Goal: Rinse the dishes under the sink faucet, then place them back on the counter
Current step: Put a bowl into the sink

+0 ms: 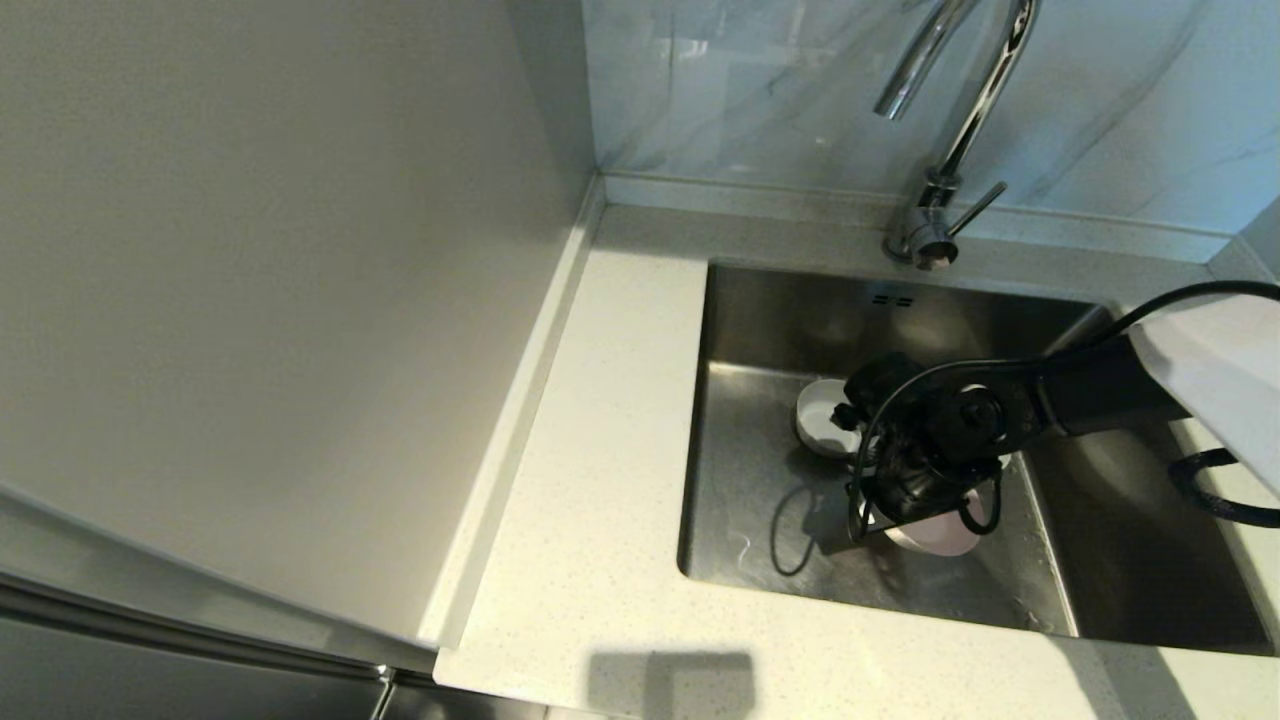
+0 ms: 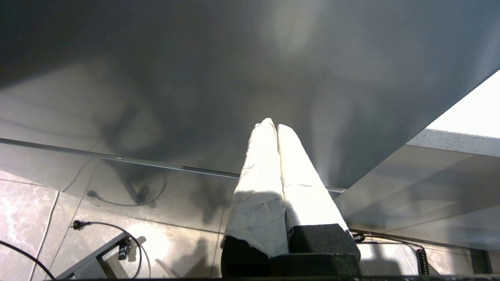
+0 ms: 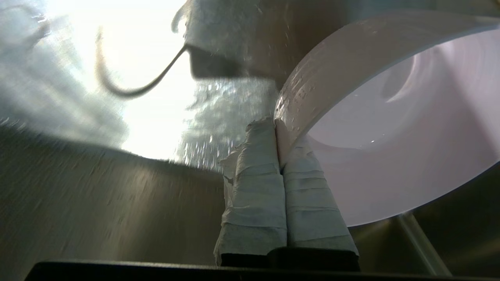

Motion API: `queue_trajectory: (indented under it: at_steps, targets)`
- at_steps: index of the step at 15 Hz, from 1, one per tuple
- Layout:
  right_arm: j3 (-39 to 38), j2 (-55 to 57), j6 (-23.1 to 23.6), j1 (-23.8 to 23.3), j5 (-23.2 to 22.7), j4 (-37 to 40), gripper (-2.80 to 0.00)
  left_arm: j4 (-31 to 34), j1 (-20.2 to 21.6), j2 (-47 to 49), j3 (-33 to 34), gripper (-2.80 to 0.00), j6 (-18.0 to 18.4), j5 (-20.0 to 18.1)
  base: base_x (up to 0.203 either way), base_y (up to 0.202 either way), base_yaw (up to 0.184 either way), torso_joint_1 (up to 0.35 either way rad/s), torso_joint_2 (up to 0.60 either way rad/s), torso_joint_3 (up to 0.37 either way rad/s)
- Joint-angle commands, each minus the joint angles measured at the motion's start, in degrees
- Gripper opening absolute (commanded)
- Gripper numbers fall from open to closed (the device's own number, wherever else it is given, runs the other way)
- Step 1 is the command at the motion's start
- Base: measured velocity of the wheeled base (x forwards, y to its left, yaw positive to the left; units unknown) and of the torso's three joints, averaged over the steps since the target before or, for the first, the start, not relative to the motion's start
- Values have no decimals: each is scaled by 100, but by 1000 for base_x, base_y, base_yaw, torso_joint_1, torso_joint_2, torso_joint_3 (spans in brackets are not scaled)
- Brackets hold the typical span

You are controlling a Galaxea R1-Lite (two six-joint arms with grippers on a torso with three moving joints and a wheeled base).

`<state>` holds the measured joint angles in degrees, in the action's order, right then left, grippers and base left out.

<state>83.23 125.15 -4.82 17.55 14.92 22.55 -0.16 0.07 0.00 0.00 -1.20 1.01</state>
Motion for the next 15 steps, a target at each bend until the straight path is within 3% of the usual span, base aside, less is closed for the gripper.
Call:
queue_trajectory:
  at_steps: [1, 6, 7, 12, 15]
  targets:
    - [152, 445, -2, -6, 41, -37, -280, -2, 1, -18, 0, -280, -3, 4, 0, 0, 0, 0, 0, 0]
    - [342, 869, 108, -128, 190, -563, -280, -2, 1, -18, 0, -280, -3, 4, 0, 0, 0, 0, 0, 0]
    - [343, 888, 130, -164, 257, -643, 0, -2, 1, -18, 0, -280, -3, 4, 0, 0, 0, 0, 0, 0]
    - [233, 375, 118, -380, 260, -636, 0, -2, 1, -18, 0, -280, -3, 4, 0, 0, 0, 0, 0, 0]
    - [-376, -643, 164, -554, 254, -633, 0, -2, 1, -18, 0, -280, -3, 4, 0, 0, 0, 0, 0, 0]
